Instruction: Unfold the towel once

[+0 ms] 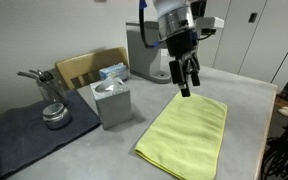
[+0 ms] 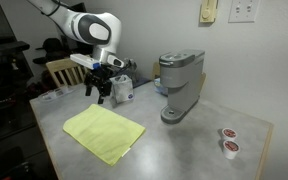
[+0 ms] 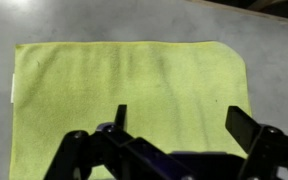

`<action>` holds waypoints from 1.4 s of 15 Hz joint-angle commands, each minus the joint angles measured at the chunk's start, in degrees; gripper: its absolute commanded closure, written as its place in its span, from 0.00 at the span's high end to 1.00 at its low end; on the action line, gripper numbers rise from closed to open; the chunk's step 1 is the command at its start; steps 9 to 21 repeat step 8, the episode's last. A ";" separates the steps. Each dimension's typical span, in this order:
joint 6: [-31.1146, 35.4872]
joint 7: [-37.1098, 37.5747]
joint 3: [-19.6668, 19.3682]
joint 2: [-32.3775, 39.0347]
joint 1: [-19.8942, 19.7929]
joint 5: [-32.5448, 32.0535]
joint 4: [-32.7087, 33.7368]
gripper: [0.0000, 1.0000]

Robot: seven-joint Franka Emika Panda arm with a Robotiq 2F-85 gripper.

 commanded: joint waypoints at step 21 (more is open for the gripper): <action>-0.29 0.80 -0.39 -0.86 0.19 -0.03 -0.72 1.00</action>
